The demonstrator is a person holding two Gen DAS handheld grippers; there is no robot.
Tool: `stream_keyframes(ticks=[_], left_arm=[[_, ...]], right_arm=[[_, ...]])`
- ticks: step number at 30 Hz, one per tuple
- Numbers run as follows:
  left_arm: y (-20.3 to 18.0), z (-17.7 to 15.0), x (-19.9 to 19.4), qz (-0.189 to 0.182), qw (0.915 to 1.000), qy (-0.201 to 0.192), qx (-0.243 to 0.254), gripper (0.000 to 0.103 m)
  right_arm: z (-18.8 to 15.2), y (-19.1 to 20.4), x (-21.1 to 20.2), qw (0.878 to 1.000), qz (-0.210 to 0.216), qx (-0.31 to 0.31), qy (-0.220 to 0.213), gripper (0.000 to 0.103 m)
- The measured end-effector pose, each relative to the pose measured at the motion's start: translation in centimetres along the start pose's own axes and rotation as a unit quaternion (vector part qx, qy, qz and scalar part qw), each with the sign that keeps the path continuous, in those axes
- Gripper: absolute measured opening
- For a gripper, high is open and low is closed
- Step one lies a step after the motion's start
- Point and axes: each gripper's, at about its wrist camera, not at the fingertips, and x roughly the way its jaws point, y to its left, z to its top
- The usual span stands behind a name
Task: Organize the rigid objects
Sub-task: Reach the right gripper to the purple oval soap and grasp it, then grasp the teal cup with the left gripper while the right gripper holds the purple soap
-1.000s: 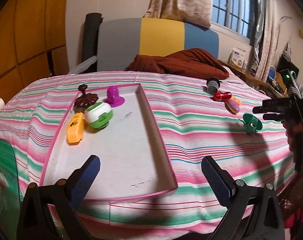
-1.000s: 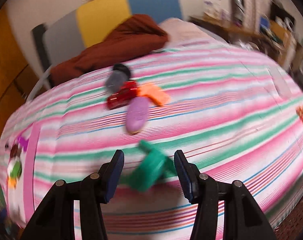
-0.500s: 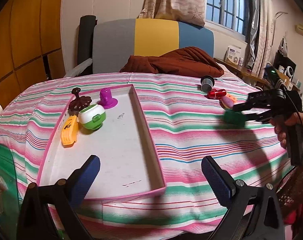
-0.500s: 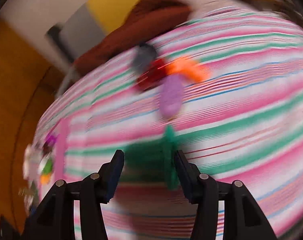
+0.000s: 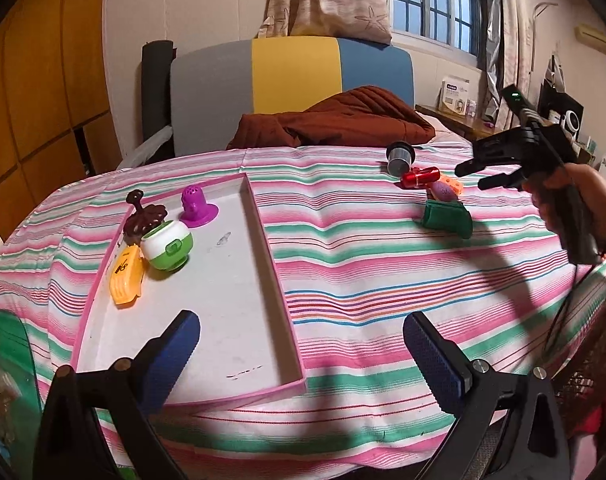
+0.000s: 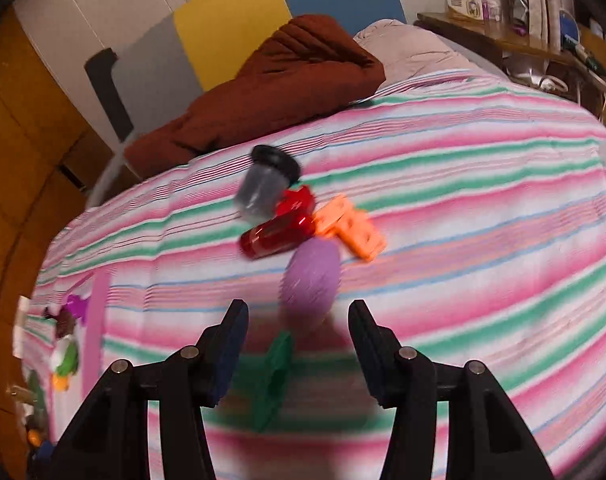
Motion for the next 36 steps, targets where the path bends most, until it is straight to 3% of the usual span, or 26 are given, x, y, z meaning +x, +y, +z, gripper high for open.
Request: stream_keyframes(ticks=[3, 6, 10, 11, 17, 23, 26, 32, 34, 36], left_arm=[[-0.6, 0.1, 0.2, 0.001, 1.0, 0.003, 0.008, 0.102], [-1.3, 0.1, 0.4, 0.004, 0.9997, 0.005, 0.025, 0.102], [-2.3, 0.3, 0.9, 0.003, 0.9992, 0.008, 0.039, 0.102], [-2.6, 0.3, 1.0, 0.001, 0.9991, 0.009, 0.042, 0.102], [-4.0, 0.9, 1.7, -0.001, 0.9983, 0.011, 0.057, 0.102], [-4.6, 1.2, 2.0, -0.007, 0.9979, 0.012, 0.063, 0.102], [-4.9, 1.4, 2.4, -0.008, 0.998, 0.014, 0.06, 0.102], [-5.4, 2.3, 3.5, -0.019, 0.9988, 0.024, 0.039, 0.102], [-5.6, 2.8, 4.2, -0.021, 0.9989, 0.029, 0.031, 0.102], [-5.6, 3.3, 5.1, -0.029, 0.9987, 0.039, 0.016, 0.102]], right_arm=[[1.0, -0.3, 2.7, 1.0, -0.013, -0.012, 0.012, 0.053], [1.1, -0.6, 5.0, 0.999, 0.008, 0.006, 0.03, 0.054], [1.2, -0.2, 6.8, 0.999, -0.014, -0.014, 0.041, 0.052], [1.2, -0.1, 7.0, 0.998, -0.026, -0.026, 0.042, 0.048], [1.0, -1.0, 6.8, 0.998, -0.02, -0.018, 0.059, 0.045], [-0.7, -1.6, 5.0, 0.992, -0.075, -0.049, 0.09, 0.044], [-1.8, -1.8, 4.2, 0.993, -0.045, -0.045, 0.102, 0.044], [-3.2, 1.2, 4.2, 0.986, 0.068, -0.078, 0.128, 0.044], [-3.1, 1.4, 3.9, 0.987, 0.071, -0.076, 0.122, 0.044], [-2.7, 0.5, 3.5, 0.992, 0.038, -0.067, 0.103, 0.043]])
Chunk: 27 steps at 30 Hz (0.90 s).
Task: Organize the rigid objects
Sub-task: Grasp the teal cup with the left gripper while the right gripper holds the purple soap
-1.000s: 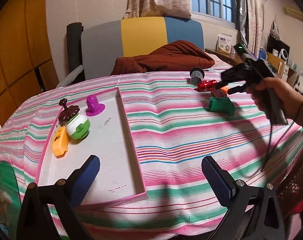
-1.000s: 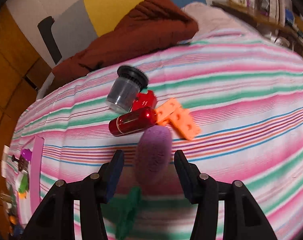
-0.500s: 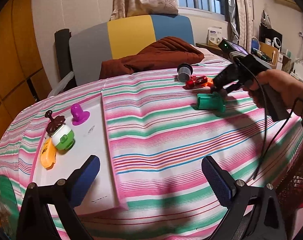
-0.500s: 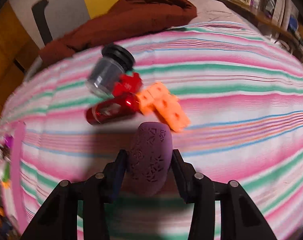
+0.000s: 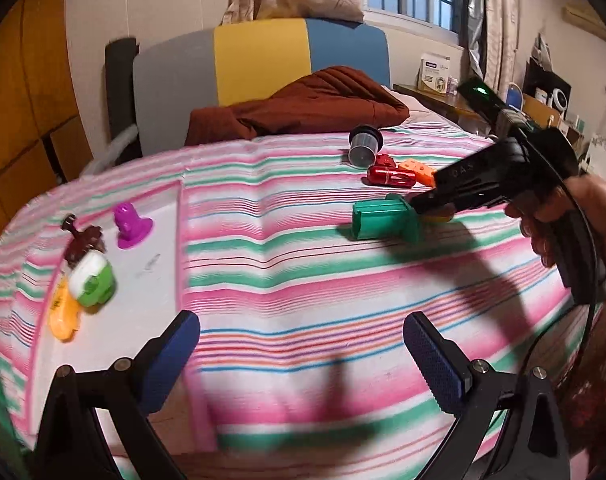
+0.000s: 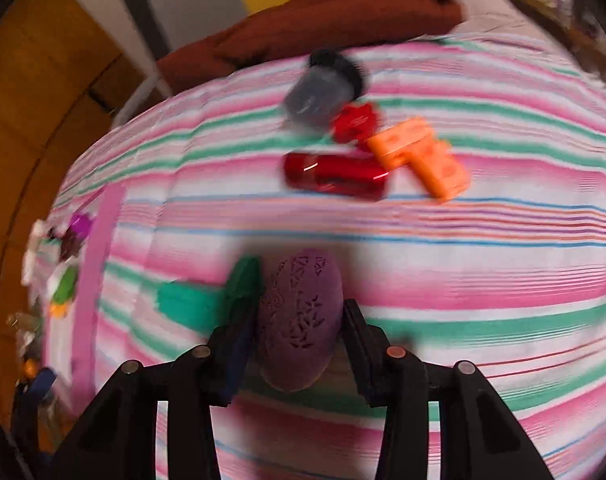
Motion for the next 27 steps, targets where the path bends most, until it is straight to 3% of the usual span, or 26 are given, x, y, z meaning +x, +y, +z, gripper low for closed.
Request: stream_keyframes(ticks=[2, 4, 8, 10, 14, 17, 22, 24, 27], left_arm=[[0.1, 0.7, 1.1, -0.011, 0.9996, 0.009, -0.023, 0.102], [0.3, 1.6, 2.4, -0.026, 0.9981, 0.02, -0.052, 0.102], [0.0, 3.3, 5.3, -0.051, 0.9929, 0.027, -0.104, 0.102], [-0.3, 4.0, 6.5, -0.082, 0.9892, 0.016, -0.121, 0.102], [-1.2, 5.4, 8.4, -0.112, 0.9862, 0.009, -0.121, 0.095], [-2.1, 6.8, 9.9, -0.141, 0.984, 0.013, -0.108, 0.074], [-3.0, 8.2, 11.4, -0.159, 0.982, 0.031, -0.097, 0.028], [-3.3, 8.6, 10.9, -0.171, 0.9804, 0.026, -0.094, 0.017], [-4.6, 9.3, 9.5, -0.195, 0.9782, 0.008, -0.072, 0.015]], right_arm=[[0.1, -1.4, -0.5, 0.998, -0.054, 0.02, -0.011, 0.043], [0.6, -2.7, -0.4, 0.996, -0.082, 0.043, -0.011, 0.043], [0.6, -5.0, -0.6, 0.993, -0.064, 0.097, -0.008, 0.043], [0.6, -5.4, -0.7, 0.993, -0.056, 0.107, -0.01, 0.043], [0.7, -5.2, -0.4, 0.993, -0.059, 0.104, -0.009, 0.043], [0.6, -5.6, -0.5, 0.992, -0.053, 0.111, -0.01, 0.043], [0.4, -6.1, -0.9, 0.992, -0.044, 0.12, -0.01, 0.043], [0.4, -6.2, -0.8, 0.991, -0.042, 0.124, -0.01, 0.043], [0.4, -6.5, -1.1, 0.991, -0.038, 0.129, -0.01, 0.043]])
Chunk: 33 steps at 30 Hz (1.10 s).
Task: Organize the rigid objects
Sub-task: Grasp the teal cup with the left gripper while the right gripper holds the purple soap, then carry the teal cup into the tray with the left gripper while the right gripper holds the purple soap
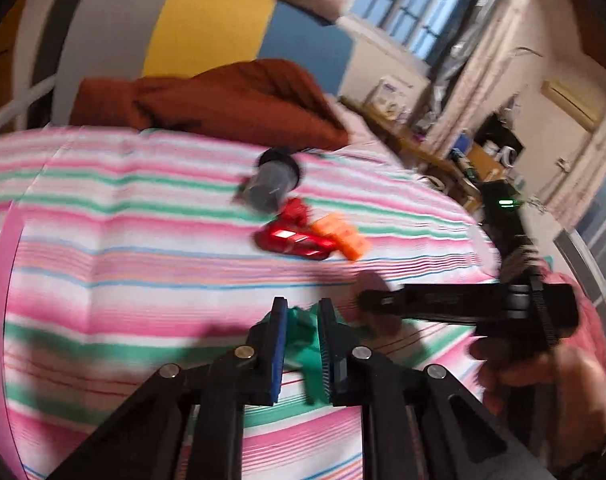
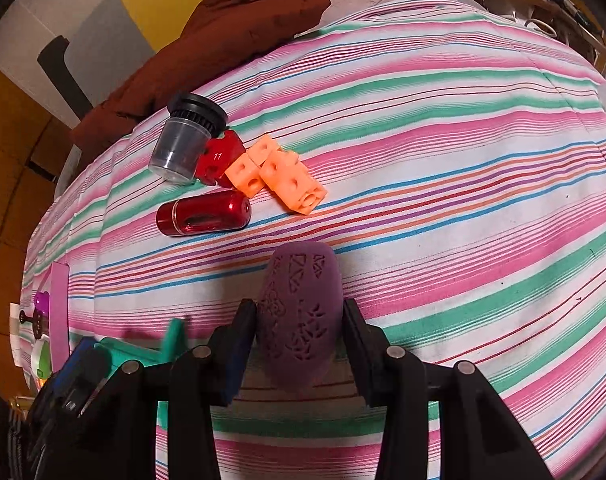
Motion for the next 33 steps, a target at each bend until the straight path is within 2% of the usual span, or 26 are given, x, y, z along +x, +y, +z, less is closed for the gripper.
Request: stream_keyframes(ticks=[3, 6, 8, 10, 12, 15, 18, 20, 22, 23, 33], left_arm=[[-2.3, 0.0, 0.5, -0.025, 0.999, 0.017, 0.033, 0.015], [-4.0, -0.8, 0.5, -0.032, 0.9975, 0.021, 0.059, 0.017], [-4.5, -1.3, -0.1, -0.012, 0.9971, 0.002, 0.076, 0.032], [-4.9, -1.8, -0.5, 0.008, 0.9957, -0.016, 0.091, 0.071], [-5.1, -2.2, -0.5, 0.026, 0.9937, -0.025, 0.106, 0.077], [-5.2, -2.2, 1.2, 0.055, 0.9903, -0.003, 0.127, 0.077], [-5.0, -2.0, 2.8, 0.067, 0.9894, 0.016, 0.127, 0.075], [-4.9, -2.0, 3.6, 0.068, 0.9901, 0.023, 0.121, 0.065], [-4.8, -2.0, 4.4, 0.066, 0.9905, 0.031, 0.116, 0.042], [-4.8, -2.0, 4.7, 0.066, 0.9908, 0.035, 0.113, 0.038], [-3.4, -3.1, 3.4, 0.065, 0.9913, 0.007, 0.114, 0.035]], right_arm=[[-0.2, -0.5, -0.2, 1.0, 0.009, 0.011, 0.0, 0.043], [0.4, -1.2, -0.3, 1.0, 0.016, 0.027, -0.001, 0.043], [0.7, -1.2, -0.1, 0.999, 0.011, 0.033, -0.005, 0.043], [0.9, -1.2, 0.2, 0.999, 0.004, 0.037, -0.008, 0.043], [0.9, -1.3, 0.2, 0.999, 0.005, 0.041, -0.008, 0.043], [0.9, -1.3, 0.2, 0.999, 0.003, 0.04, -0.007, 0.043], [0.8, -1.3, 0.2, 0.999, 0.006, 0.043, -0.007, 0.043], [0.7, -1.3, 0.3, 0.999, 0.004, 0.041, -0.007, 0.043], [0.7, -1.1, 0.3, 0.999, -0.002, 0.035, -0.008, 0.043], [0.8, -0.9, 0.4, 0.999, -0.004, 0.033, -0.008, 0.043], [0.6, -0.3, 0.4, 1.0, -0.019, 0.017, -0.009, 0.043]])
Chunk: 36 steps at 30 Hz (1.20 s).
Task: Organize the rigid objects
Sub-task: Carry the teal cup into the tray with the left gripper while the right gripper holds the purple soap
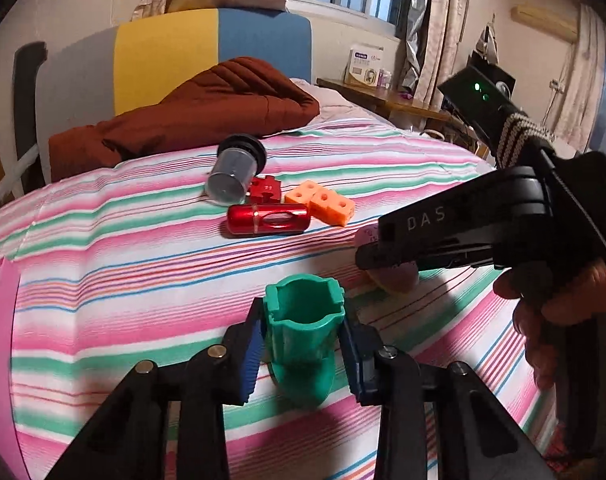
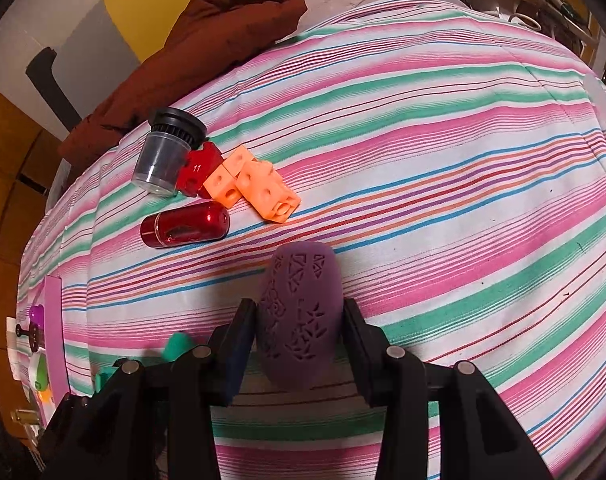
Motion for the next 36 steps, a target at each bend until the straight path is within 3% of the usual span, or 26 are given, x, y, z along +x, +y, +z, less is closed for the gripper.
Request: stream_keyframes(ticks=[22, 31, 36], left_arm=[[5.2, -4.1, -6.5, -0.01, 0.9975, -0.008, -0.07, 0.035], [7.2, -4.9, -10.1, -0.004, 0.9944, -0.037, -0.099, 0.035], [9.3, -4.5, -12.6, 0.004, 0.9901, -0.065, -0.124, 0.035]], right_arm=[[-0.7, 1.3, -0.3, 0.997, -0.049, -0.064, -0.009, 0.043], [-0.8, 1.9, 0.0, 0.994, -0.063, -0.089, -0.011, 0.041], [-0.8, 1.5, -0.3, 0.996, -0.039, -0.077, -0.012, 0.041]])
